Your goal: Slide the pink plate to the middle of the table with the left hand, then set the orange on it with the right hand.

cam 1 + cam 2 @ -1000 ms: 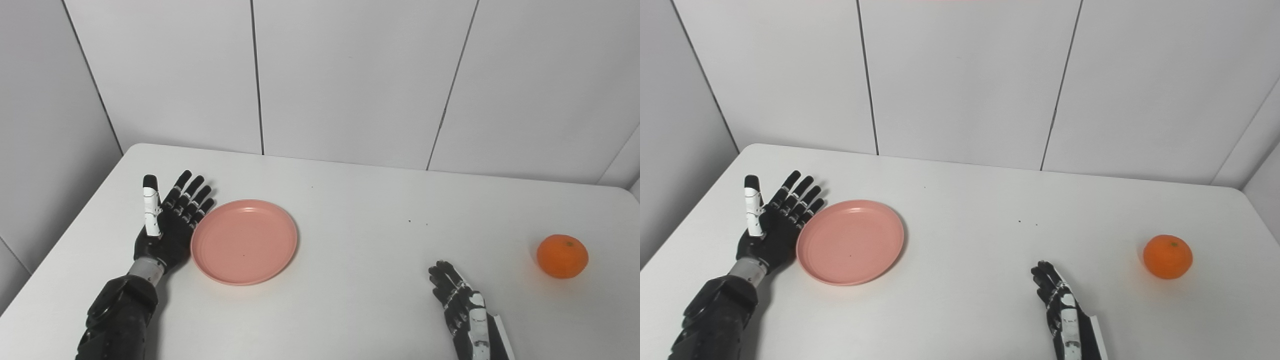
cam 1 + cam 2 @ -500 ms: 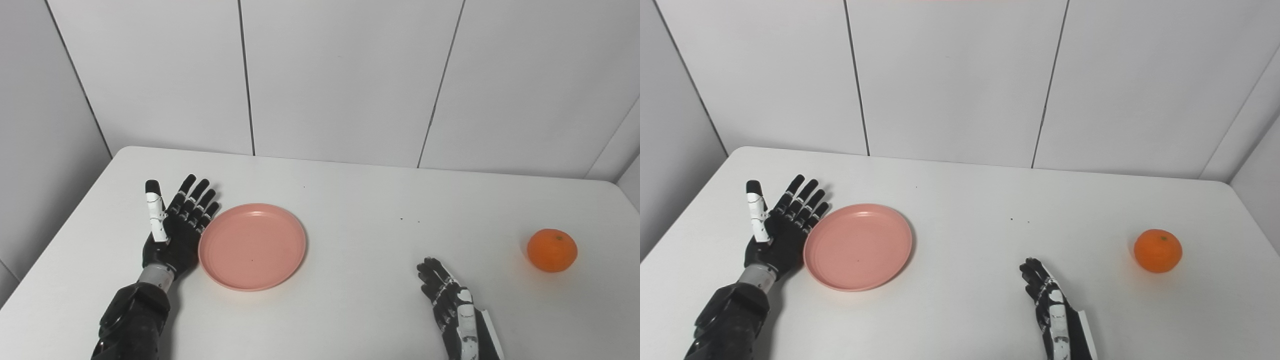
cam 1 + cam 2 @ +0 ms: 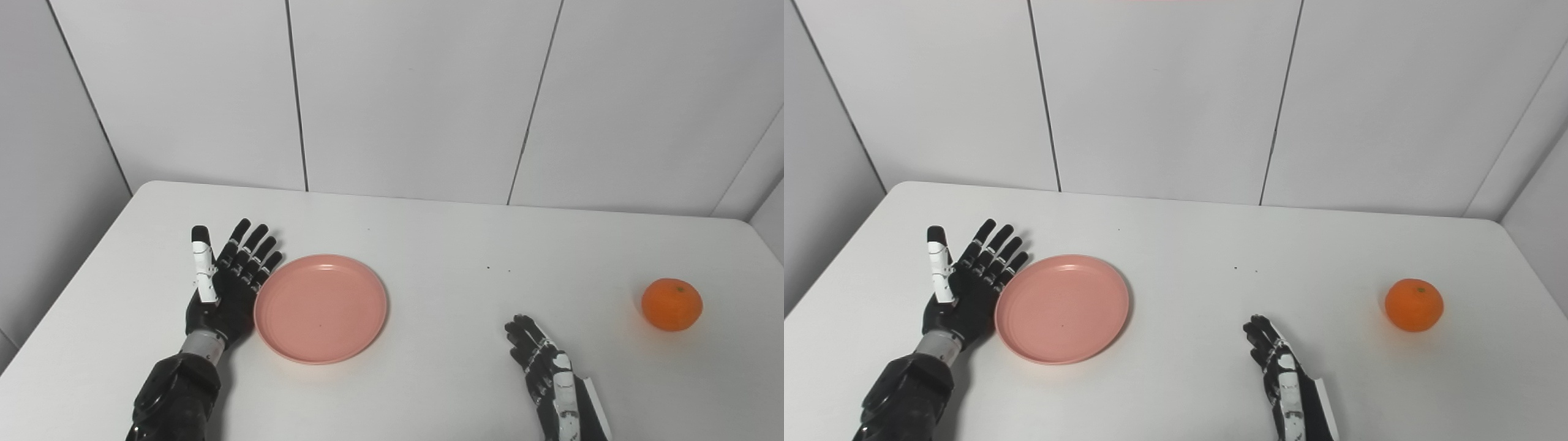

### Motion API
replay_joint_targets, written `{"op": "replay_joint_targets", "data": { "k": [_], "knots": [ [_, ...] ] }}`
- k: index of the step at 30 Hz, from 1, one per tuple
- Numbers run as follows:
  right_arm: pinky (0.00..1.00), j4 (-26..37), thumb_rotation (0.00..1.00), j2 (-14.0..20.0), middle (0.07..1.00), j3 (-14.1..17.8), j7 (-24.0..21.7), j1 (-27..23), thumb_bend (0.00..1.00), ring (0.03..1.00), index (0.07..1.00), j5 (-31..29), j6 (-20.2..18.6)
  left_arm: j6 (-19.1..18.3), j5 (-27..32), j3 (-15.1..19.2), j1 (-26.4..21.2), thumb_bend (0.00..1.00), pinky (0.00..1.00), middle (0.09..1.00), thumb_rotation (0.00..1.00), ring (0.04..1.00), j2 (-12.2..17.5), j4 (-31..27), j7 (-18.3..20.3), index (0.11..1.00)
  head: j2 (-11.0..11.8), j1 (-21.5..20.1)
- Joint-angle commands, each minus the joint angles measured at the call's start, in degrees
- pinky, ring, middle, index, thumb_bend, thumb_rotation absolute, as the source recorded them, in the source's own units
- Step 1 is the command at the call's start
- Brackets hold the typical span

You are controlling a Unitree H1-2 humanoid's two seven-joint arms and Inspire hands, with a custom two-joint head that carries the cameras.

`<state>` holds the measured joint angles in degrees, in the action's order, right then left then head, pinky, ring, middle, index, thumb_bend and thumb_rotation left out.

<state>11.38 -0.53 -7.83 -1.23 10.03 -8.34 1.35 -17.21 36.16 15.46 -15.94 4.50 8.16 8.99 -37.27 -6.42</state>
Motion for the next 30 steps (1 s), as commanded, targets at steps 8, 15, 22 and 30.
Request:
{"op": "replay_joint_targets", "data": {
  "k": [8,15,22,30],
  "knots": [
    [0.95,-0.1,1.00,-2.7,0.860,-0.9,0.7,2.3,0.86,0.914,0.856,0.5,-2.3,-1.1,-2.3,-0.9,1.3,0.88,0.92,0.910,0.86,0.915,-1.8,-0.5,-3.1,0.945,-0.1,-2.0],
    [0.96,-0.5,1.00,-3.0,0.862,-1.4,1.2,2.0,0.87,0.914,0.857,0.8,-2.1,-1.2,-2.3,-0.8,0.9,0.91,0.92,0.897,0.83,0.909,-2.0,0.2,-2.6,0.930,-0.1,-3.9],
    [0.96,-1.5,1.00,-3.5,0.854,-2.0,1.7,1.4,0.88,0.910,0.846,1.6,-1.7,-1.1,-1.9,-0.4,0.8,0.90,0.92,0.907,0.82,0.913,-2.7,0.5,-3.0,0.937,0.0,-6.9],
    [0.95,-1.7,1.00,-4.6,0.854,-2.6,2.1,1.3,0.87,0.905,0.850,2.1,-1.5,-1.4,-1.7,0.3,0.7,0.88,0.94,0.910,0.81,0.918,-3.6,0.6,-3.0,0.948,-0.1,-9.1]
  ]
}}
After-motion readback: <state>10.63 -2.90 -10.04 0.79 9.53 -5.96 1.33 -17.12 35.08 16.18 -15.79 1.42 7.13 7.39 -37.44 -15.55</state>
